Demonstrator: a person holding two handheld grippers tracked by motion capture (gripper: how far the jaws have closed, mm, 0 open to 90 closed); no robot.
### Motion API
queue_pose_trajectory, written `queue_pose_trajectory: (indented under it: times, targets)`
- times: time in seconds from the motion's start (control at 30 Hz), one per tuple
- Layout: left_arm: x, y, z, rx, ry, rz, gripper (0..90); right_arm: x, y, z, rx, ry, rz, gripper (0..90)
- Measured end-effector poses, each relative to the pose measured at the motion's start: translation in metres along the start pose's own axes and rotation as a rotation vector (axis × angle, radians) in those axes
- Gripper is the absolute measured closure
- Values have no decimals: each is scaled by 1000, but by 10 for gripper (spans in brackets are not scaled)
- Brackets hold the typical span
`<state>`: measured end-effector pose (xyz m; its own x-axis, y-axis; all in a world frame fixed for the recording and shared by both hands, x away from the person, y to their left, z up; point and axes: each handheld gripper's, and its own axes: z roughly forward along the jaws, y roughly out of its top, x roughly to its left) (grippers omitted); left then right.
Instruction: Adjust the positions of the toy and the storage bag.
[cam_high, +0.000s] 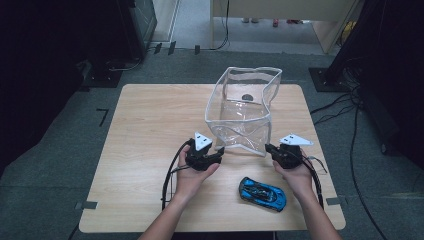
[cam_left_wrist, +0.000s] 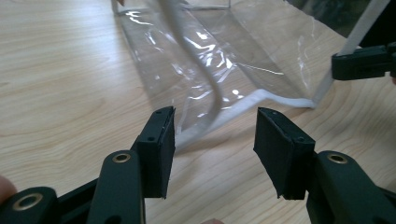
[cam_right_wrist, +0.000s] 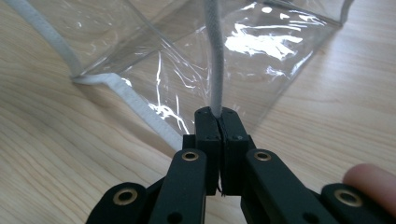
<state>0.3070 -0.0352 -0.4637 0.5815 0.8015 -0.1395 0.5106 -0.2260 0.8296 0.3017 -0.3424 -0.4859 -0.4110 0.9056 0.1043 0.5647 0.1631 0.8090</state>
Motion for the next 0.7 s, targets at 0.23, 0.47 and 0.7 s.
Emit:
queue_pose_trajectory:
  times: [0.23, 0.47, 0.7]
  targets:
    - [5, -3, 1, -13, -1, 20, 497, -26, -8, -15, -12, -61, 50, 898]
    - [13, -4, 8, -26, 21, 34, 483, -71, -14, -30, -32, -187, 196, 897]
    - [6, -8, 14, -15, -27, 64, 458, -73, -18, -29, -32, -95, 157, 897]
